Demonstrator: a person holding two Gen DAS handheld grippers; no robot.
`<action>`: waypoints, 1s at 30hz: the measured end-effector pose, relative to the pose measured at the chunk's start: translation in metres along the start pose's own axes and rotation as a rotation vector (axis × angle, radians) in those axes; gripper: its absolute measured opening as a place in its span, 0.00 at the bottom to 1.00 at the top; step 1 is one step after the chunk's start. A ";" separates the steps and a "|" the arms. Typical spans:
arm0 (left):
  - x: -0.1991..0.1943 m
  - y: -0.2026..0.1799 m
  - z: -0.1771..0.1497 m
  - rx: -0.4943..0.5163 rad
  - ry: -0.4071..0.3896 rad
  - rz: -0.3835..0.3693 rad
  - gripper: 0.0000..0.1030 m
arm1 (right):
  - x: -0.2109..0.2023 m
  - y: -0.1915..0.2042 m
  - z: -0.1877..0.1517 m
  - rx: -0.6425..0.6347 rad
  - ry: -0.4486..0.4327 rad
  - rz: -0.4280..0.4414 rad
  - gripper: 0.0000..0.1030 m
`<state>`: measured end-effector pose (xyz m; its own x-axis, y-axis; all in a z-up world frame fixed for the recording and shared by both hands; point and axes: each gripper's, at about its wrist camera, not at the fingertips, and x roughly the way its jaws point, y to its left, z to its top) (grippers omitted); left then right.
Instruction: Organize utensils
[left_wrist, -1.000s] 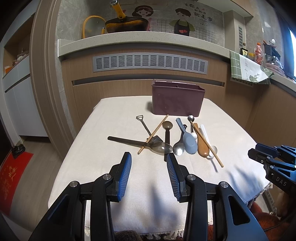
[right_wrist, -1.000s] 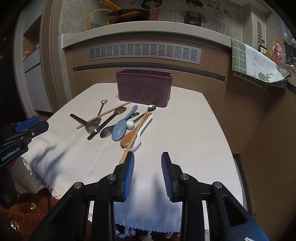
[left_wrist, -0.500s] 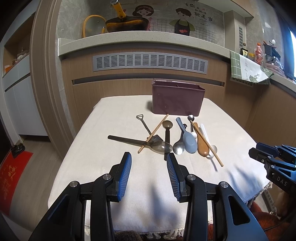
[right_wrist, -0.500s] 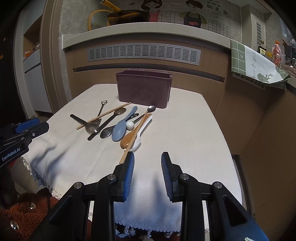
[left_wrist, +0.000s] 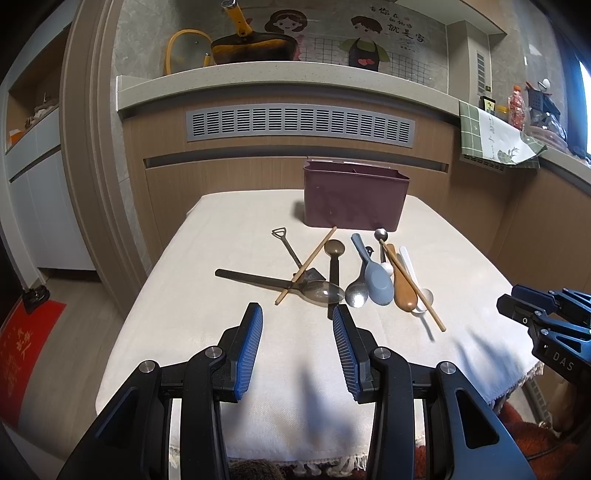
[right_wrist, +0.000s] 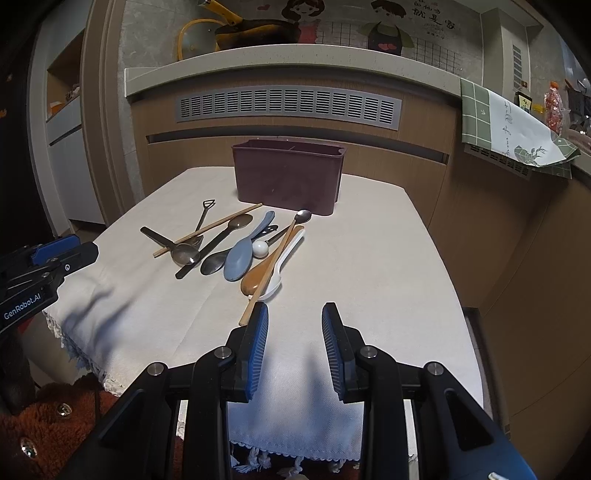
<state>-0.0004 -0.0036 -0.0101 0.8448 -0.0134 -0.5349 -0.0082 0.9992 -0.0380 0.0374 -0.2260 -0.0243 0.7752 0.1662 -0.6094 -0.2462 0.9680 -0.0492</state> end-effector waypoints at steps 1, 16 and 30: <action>0.000 0.000 0.000 0.000 0.002 0.001 0.40 | 0.000 0.000 0.000 0.001 0.001 0.002 0.28; -0.003 0.000 0.001 0.002 0.002 0.001 0.40 | 0.001 -0.001 0.001 0.002 0.007 0.005 0.28; 0.008 0.005 0.005 0.002 0.028 0.015 0.40 | 0.006 -0.004 0.010 -0.023 -0.009 -0.005 0.28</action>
<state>0.0088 0.0018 -0.0100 0.8291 0.0007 -0.5591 -0.0200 0.9994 -0.0285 0.0489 -0.2268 -0.0199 0.7814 0.1628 -0.6024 -0.2552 0.9643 -0.0704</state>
